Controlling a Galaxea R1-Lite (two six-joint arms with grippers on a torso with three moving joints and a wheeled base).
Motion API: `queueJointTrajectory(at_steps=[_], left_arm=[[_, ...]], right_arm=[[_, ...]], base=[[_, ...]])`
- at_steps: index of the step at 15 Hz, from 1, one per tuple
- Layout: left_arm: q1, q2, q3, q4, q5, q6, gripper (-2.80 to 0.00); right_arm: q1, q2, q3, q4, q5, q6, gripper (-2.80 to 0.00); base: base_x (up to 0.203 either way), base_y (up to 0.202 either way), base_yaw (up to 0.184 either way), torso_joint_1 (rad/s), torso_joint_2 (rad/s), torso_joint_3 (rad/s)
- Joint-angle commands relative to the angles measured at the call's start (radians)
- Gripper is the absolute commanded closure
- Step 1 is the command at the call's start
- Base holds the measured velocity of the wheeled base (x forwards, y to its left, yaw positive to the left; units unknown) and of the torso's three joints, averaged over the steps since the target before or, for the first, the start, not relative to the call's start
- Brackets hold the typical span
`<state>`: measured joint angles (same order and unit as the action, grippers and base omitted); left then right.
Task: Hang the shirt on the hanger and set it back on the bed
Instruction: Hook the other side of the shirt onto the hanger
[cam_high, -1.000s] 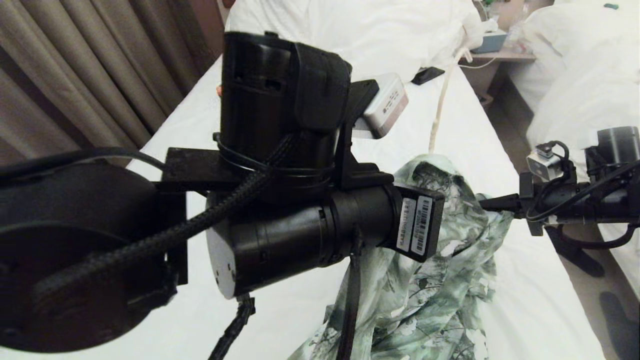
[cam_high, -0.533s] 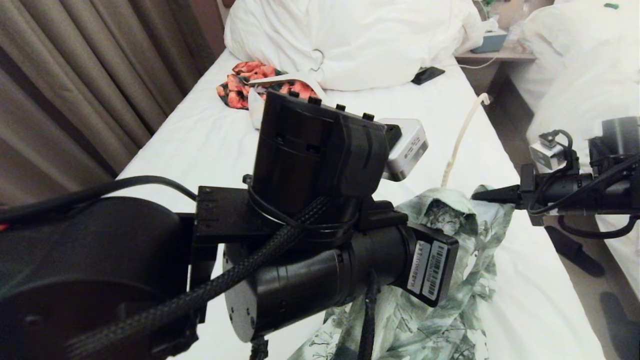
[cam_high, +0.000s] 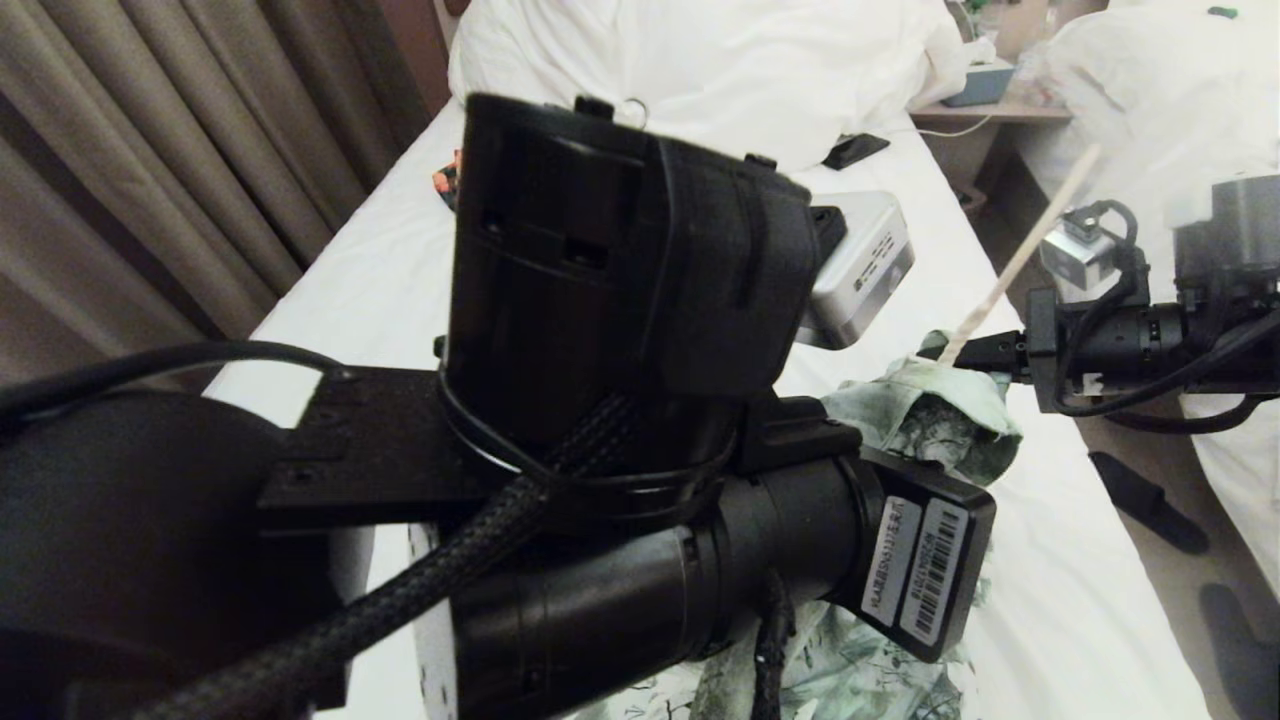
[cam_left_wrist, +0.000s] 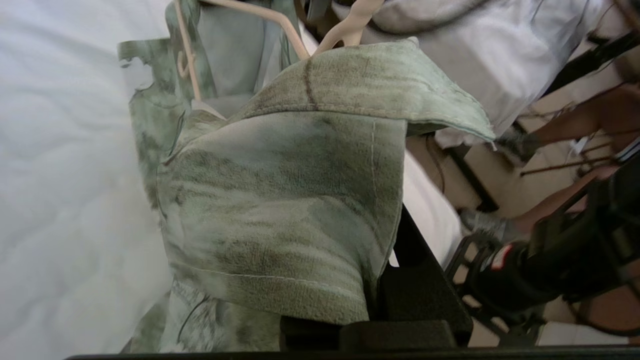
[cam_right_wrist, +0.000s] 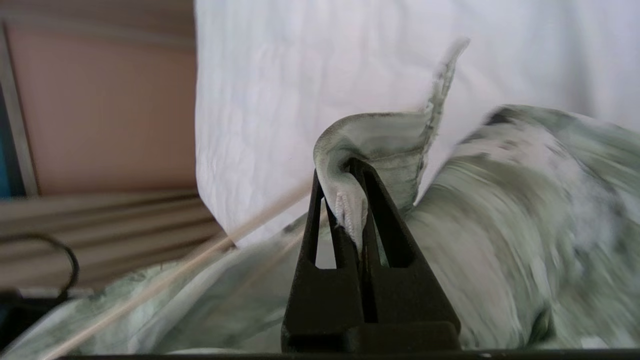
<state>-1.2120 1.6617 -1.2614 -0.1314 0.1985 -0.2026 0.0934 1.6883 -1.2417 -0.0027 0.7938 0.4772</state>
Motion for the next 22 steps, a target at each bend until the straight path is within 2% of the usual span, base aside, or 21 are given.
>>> queueJointTrajectory(at_steps=[1, 3, 6, 10, 13, 18, 22], left_arm=[[-0.005, 0.004, -0.036, 0.007, 0.001, -0.005, 0.0], [-0.004, 0.019, -0.075, 0.059, 0.001, -0.015, 0.0], [0.018, 0.029, -0.076, 0.069, 0.004, -0.015, 0.0], [0.019, 0.011, -0.079, 0.114, 0.023, -0.017, 0.0], [0.022, 0.001, -0.092, 0.11, 0.068, -0.015, 0.0], [0.035, -0.06, -0.082, 0.153, 0.073, -0.021, 0.0], [0.041, -0.07, -0.045, 0.154, 0.073, -0.036, 0.0]], right_arm=[[0.023, -0.048, 0.001, 0.0, 0.006, -0.033, 0.0], [0.037, -0.082, 0.0, 0.001, 0.009, -0.076, 0.0], [0.055, -0.15, 0.004, 0.033, 0.01, -0.097, 0.0], [0.044, -0.177, 0.016, 0.133, 0.009, -0.266, 0.0], [0.038, -0.173, 0.035, 0.145, 0.006, -0.277, 0.0], [-0.061, -0.079, 0.034, 0.133, 0.004, -0.335, 0.0], [-0.08, -0.053, 0.002, 0.109, 0.002, -0.342, 0.0]], base=[[0.0, 0.0, 0.0, 0.0, 0.0, 0.0], [0.0, 0.0, 0.0, 0.0, 0.0, 0.0], [0.0, 0.0, 0.0, 0.0, 0.0, 0.0], [0.0, 0.0, 0.0, 0.0, 0.0, 0.0], [0.0, 0.0, 0.0, 0.0, 0.0, 0.0], [0.0, 0.0, 0.0, 0.0, 0.0, 0.0], [0.0, 0.0, 0.0, 0.0, 0.0, 0.0]])
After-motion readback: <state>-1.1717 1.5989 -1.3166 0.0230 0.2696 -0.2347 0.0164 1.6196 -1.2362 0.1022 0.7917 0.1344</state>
